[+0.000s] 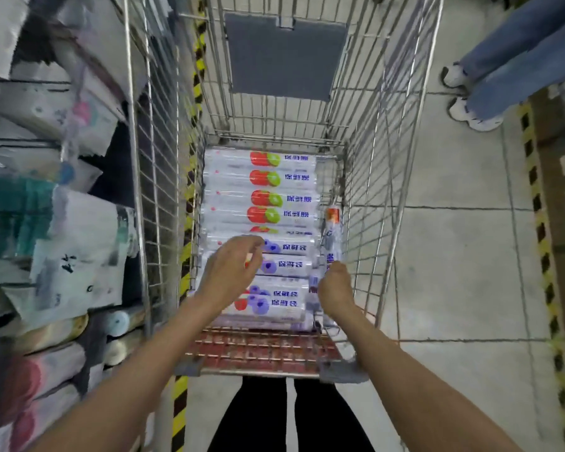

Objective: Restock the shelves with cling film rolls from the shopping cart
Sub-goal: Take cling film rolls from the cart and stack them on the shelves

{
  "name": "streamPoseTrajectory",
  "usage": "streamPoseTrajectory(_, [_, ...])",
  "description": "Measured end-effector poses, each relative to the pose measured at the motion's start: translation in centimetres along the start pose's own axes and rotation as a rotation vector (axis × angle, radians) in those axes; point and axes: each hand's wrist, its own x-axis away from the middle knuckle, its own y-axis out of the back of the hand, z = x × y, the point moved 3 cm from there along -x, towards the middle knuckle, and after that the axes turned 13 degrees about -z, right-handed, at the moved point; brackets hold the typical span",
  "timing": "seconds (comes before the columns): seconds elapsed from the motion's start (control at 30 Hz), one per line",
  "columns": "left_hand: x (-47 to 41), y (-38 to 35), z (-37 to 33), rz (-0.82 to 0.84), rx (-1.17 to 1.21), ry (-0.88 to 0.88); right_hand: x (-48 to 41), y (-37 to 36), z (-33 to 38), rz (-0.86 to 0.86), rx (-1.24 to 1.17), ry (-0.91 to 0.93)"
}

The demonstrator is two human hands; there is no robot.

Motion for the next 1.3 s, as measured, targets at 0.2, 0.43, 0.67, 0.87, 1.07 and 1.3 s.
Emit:
streamPoseTrajectory(0.2, [-5.6, -5.6, 8.0, 0.278, -0.342, -0.073, -3.0, -3.7, -0.4, -0.06, 0.415, -0.039])
streamPoseTrajectory(0.43, [-7.2, -8.4, 10.0, 0.396, -0.657, -0.221, -4.4, -4.7, -0.1, -0.148, 0.547, -0.11])
streamPoseTrajectory(0.67, [-7.5, -9.0, 10.4, 0.451, -0.696, -0.184, -3.0, -2.7, 0.4, -0.073, 0.082, -0.307])
streamPoseTrajectory(0.87, [-7.4, -4.4, 8.1, 0.399, -0.313, 0.056, -0.6, 2.8, 2.3, -0.016, -0.538, -0.353])
streamPoseTrajectory(1.07, [-6.3, 4.3, 3.1, 0.322, 0.373, 0.434, 4.0, 10.7, 6.4, 0.188, -0.926, -0.09])
streamPoseTrajectory(1.3, [-0.2, 13.2, -3.7, 0.112, 1.014, 0.576, 8.7, 15.4, 11.3, 0.542, -1.049, 0.186])
